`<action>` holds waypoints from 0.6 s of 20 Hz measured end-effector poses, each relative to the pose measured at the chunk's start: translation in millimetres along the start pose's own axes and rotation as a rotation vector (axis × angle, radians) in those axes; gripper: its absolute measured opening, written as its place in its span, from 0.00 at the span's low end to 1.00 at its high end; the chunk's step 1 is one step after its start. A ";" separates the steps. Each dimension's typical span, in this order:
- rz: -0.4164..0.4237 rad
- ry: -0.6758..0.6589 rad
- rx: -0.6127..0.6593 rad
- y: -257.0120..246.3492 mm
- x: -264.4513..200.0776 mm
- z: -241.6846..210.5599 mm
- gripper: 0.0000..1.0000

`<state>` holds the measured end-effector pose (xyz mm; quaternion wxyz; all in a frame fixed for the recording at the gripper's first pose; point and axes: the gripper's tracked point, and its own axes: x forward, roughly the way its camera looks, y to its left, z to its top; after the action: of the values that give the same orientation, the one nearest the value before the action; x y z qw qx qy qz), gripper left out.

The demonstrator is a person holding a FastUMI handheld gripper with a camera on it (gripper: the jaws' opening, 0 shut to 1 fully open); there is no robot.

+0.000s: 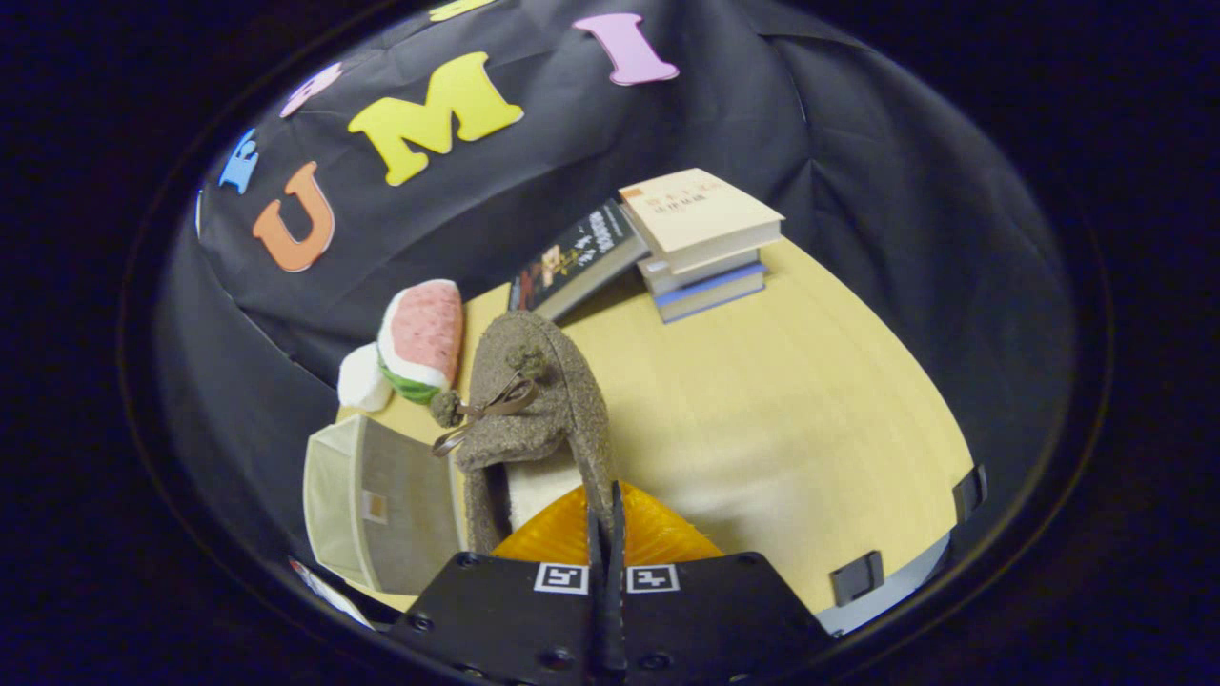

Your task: Open the storage box then place both shoes into the box .Put the left shoe in first, then the right shoe, with the right side of both shoes facing outward in a uniform manner.

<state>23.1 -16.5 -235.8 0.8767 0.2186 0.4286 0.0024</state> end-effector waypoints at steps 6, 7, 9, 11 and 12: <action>0.025 -0.049 0.001 129.1 -19.3 -13.4 0.00; 0.030 -0.056 -0.008 152.3 -20.0 -19.4 0.00; 0.033 -0.050 -0.021 190.6 -15.9 -35.3 0.00; 0.028 -0.024 -0.030 221.2 -4.8 -54.3 0.00; 0.024 -0.009 -0.030 231.8 1.9 -64.6 0.00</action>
<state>18.1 218.1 -182.6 0.8818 0.2105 0.4217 0.0183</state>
